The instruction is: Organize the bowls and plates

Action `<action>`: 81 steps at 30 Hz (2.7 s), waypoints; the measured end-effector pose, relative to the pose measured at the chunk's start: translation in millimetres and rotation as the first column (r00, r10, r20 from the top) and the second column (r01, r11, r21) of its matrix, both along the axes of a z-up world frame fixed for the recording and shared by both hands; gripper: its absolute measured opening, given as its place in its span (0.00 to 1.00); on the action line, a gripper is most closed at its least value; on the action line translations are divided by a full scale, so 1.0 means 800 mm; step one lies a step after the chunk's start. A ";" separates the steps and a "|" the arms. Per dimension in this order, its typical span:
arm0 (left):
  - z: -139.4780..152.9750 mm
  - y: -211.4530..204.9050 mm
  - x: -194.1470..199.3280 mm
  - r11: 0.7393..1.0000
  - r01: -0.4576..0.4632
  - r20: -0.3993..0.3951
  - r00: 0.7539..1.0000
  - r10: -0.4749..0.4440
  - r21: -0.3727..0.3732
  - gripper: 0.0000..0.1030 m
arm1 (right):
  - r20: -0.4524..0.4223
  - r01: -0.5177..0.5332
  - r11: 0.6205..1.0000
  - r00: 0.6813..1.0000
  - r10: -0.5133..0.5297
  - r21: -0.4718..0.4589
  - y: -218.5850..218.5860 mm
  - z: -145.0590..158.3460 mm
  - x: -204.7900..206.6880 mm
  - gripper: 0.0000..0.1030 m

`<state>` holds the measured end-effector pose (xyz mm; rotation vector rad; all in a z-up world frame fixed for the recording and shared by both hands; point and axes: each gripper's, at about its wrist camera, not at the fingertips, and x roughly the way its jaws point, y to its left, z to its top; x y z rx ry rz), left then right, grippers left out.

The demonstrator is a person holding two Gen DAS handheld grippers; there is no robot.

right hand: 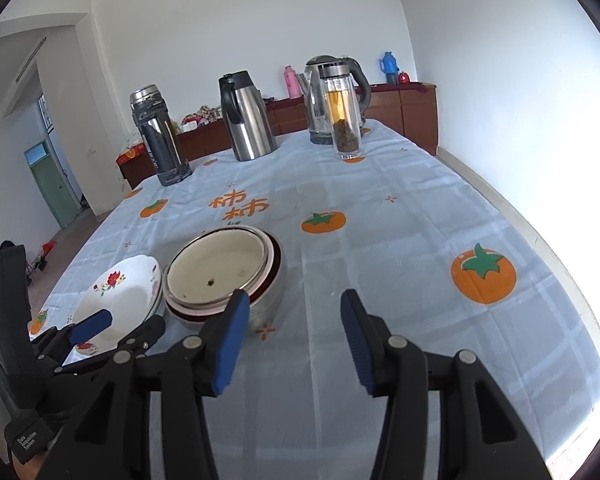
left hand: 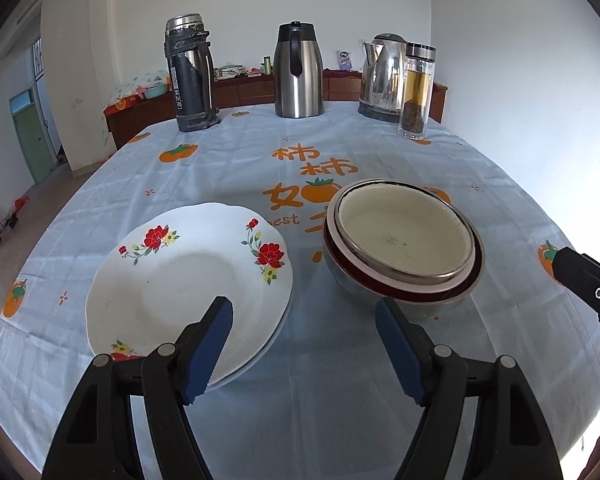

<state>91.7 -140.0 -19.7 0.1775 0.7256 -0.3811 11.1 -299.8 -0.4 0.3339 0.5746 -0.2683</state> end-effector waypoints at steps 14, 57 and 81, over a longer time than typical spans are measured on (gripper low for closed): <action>0.004 -0.005 0.021 1.000 -0.006 0.002 1.000 0.006 -0.004 0.74 | 0.007 -0.014 0.997 1.000 0.014 0.070 -0.026 -0.008 0.030 0.51; -0.023 -0.079 0.114 0.998 0.020 -0.174 0.984 -0.031 -0.064 0.41 | -0.099 -0.096 0.956 0.987 0.127 0.277 -0.045 -0.063 0.125 0.25; -0.026 -0.114 0.065 0.992 0.121 -0.119 0.986 -0.117 0.028 0.41 | -0.164 -0.037 0.974 0.984 0.075 0.223 -0.060 -0.056 0.086 0.25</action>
